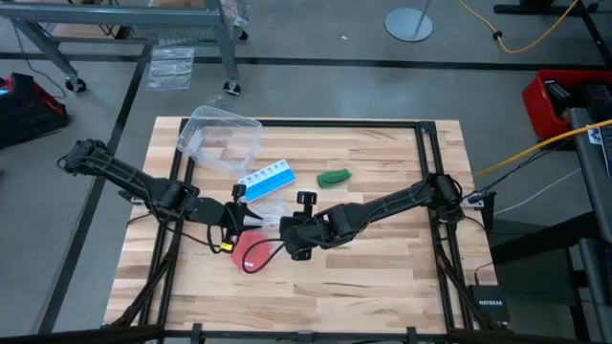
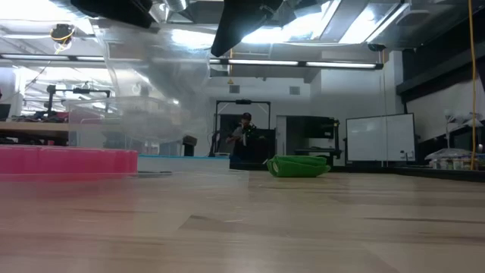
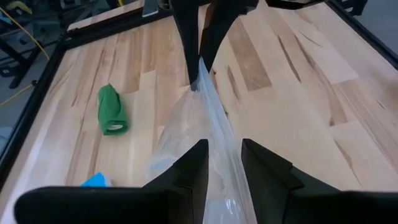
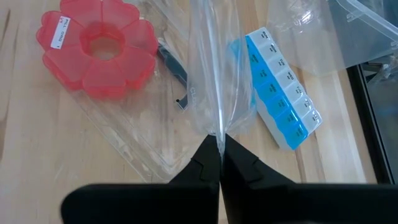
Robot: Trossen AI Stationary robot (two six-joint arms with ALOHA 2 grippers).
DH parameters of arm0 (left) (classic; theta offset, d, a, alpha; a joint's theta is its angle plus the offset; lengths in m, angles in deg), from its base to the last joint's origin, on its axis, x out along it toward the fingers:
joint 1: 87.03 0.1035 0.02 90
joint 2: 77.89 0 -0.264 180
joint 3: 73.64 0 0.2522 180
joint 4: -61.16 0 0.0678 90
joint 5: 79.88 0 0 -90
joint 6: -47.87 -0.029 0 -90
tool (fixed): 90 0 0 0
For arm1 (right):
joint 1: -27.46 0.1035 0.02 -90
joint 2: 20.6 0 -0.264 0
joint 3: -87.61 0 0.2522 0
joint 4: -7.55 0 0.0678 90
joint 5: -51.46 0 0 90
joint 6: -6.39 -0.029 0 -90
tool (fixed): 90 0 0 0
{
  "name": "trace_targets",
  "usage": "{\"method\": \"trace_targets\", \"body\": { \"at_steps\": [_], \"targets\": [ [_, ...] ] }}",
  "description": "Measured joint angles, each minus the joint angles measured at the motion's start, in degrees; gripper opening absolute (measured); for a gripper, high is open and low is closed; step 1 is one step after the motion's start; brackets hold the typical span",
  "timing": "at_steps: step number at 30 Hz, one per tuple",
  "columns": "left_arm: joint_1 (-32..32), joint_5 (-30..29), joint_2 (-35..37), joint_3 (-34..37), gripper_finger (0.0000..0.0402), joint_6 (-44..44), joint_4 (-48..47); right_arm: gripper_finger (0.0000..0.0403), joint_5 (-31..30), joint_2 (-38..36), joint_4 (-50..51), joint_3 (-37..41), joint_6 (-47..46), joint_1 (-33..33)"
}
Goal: Roll bandage
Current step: Put the green bandage into the transparent zip bag
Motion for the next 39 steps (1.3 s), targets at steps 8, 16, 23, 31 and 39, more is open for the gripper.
{"method": "trace_targets", "body": {
  "at_steps": [8,16,23,31,39],
  "targets": [
    [0.0,0.0,0.0,0.0,0.0088,0.0,2.8,0.0001,0.0,0.0,0.0,0.0,0.0,0.0],
    [0.1,0.0,0.0,0.0,0.0088,-1.6,3.7,0.0001,1.0,0.0,0.0,0.0,0.0,0.0],
    [0.1,-1.3,0.0,0.0,0.0088,-1.6,3.4,0.0001,1.5,0.0,0.0,0.0,0.0,0.0],
    [0.1,-1.3,0.0,0.0,0.0084,-0.2,1.6,0.0001,1.5,0.0,0.0,0.0,0.0,0.0],
    [0.1,-1.3,0.0,0.0,0.0081,1.3,1.6,0.0001,1.5,0.0,0.0,0.0,0.0,0.0]
  ]
}}
